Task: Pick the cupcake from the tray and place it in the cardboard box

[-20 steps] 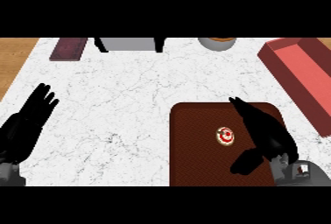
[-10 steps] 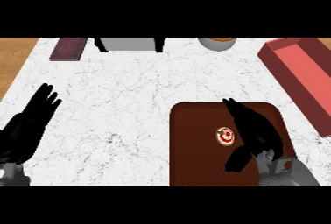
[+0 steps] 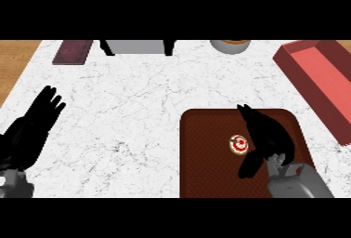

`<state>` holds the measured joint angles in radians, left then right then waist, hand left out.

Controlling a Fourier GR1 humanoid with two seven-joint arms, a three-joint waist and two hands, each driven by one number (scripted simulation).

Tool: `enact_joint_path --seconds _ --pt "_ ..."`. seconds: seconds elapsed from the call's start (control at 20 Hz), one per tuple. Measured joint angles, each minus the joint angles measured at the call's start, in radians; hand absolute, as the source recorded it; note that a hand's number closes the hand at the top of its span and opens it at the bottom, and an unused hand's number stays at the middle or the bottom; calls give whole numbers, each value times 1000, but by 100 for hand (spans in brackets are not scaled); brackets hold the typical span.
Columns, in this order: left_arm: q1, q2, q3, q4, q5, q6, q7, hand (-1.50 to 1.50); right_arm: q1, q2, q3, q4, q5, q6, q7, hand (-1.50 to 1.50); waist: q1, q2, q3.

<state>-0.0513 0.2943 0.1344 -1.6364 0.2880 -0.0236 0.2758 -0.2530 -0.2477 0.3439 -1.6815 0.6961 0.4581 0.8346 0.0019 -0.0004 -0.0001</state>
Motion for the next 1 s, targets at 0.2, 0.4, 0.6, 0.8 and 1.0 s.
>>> enact_joint_path --seconds 0.2,0.4,0.6,0.8,1.0 --pt "40 -28 -8 -30 -28 -5 -11 0 3 31 -1 29 38 11 -6 -150 1 0 0" --pt "41 -30 14 -35 -25 -25 0 0 8 43 -19 71 65 18 -43 -150 1 0 0" --pt "4 -27 37 5 -29 -40 -2 0 19 66 -22 83 88 34 -52 -150 -1 0 0" --pt "15 -45 39 -11 -41 -44 2 0 20 78 -36 135 121 24 -90 -150 0 0 0" --pt "-4 -59 36 6 -62 -45 -4 0 31 98 -34 173 158 7 -112 -150 -1 0 0"
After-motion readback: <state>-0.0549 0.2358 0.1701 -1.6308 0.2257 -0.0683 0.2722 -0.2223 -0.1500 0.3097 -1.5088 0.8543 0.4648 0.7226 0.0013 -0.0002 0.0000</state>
